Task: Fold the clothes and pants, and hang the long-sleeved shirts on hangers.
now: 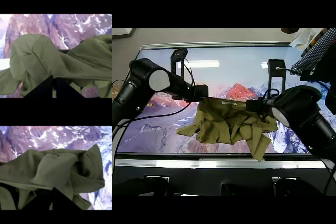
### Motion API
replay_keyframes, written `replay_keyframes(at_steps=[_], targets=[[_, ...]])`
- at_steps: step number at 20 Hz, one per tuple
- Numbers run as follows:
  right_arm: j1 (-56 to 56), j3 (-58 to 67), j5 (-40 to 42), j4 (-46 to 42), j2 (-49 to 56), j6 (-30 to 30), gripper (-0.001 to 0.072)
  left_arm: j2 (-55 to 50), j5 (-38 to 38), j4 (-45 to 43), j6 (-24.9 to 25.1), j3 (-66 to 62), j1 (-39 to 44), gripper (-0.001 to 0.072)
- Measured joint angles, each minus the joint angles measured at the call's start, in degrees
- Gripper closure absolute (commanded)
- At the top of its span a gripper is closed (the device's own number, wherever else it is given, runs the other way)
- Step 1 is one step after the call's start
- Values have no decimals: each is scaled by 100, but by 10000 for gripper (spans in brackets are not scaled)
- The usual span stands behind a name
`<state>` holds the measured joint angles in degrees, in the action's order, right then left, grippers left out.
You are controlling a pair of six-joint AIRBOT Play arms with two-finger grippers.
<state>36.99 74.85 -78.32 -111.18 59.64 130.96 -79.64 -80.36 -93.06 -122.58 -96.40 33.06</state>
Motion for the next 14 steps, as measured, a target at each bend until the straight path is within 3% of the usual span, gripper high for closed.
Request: replay_keyframes(at_steps=[5, 10, 14], targets=[[-225, -39, 81, 507, -44, 146, 688, 0, 37, -111, 2, 24, 0, 688], [-1272, -44, 234, 1961, -107, -629, 686, 0, 52, -9, 2, 26, 0, 688], [-1681, -44, 131, 2428, -114, -1274, 687, 0, 68, 155, 7, 26, 0, 687]])
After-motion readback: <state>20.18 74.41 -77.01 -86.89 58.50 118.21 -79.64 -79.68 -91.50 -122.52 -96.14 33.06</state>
